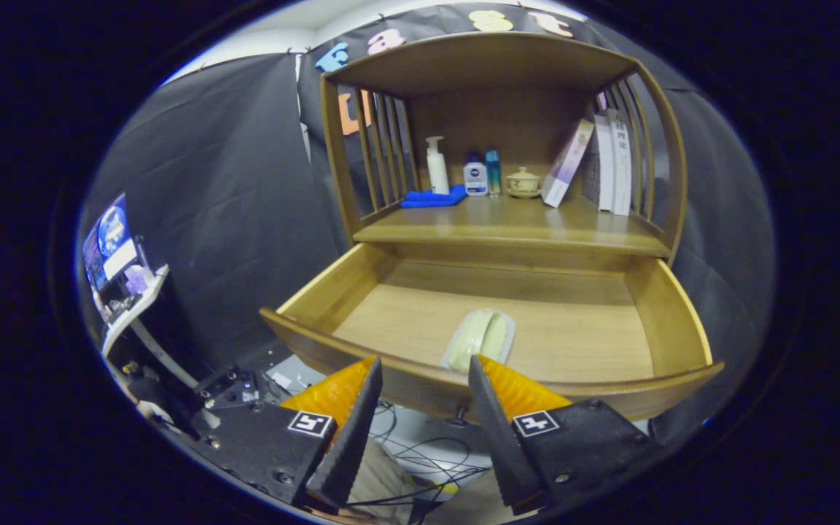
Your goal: Pull open the drawer, take out the items inside it, and place them on the countertop above the cabinet.
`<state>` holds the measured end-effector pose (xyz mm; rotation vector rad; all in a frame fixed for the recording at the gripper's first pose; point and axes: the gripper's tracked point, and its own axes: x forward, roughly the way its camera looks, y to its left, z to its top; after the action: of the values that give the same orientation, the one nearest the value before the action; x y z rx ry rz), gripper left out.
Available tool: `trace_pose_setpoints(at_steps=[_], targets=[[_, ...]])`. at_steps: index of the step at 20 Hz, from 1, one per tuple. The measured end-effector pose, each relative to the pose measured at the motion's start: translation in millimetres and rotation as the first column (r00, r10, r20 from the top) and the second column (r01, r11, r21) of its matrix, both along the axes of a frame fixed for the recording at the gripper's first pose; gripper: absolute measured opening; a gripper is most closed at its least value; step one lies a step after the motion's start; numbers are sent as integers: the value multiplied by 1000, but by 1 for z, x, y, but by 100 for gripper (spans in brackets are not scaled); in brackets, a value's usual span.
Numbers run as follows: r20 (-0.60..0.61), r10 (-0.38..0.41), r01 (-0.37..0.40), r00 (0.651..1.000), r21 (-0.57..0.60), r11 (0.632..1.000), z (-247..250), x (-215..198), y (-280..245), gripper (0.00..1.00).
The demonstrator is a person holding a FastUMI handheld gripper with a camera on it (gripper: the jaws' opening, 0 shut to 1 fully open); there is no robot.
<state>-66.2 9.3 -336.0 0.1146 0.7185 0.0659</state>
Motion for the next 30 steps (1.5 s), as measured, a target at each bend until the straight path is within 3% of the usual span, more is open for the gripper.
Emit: trace_pose_setpoints(at_steps=[5, 10, 14, 20, 26, 30], targets=[[-106, -12, 6, 994, -58, 998, -17, 35, -15, 76], [-273, -40, 20, 961, -78, 997, -50, 60, -26, 76], [-372, -111, 93, 922, -65, 993, -75, 75, -39, 74], [-457, -139, 156, 878, -1, 988, -100, 83, -45, 53], [-424, -169, 182, 890, -10, 983, -99, 95, -54, 22], [-394, -177, 192, 902, -1, 981, -81, 100, -58, 19]])
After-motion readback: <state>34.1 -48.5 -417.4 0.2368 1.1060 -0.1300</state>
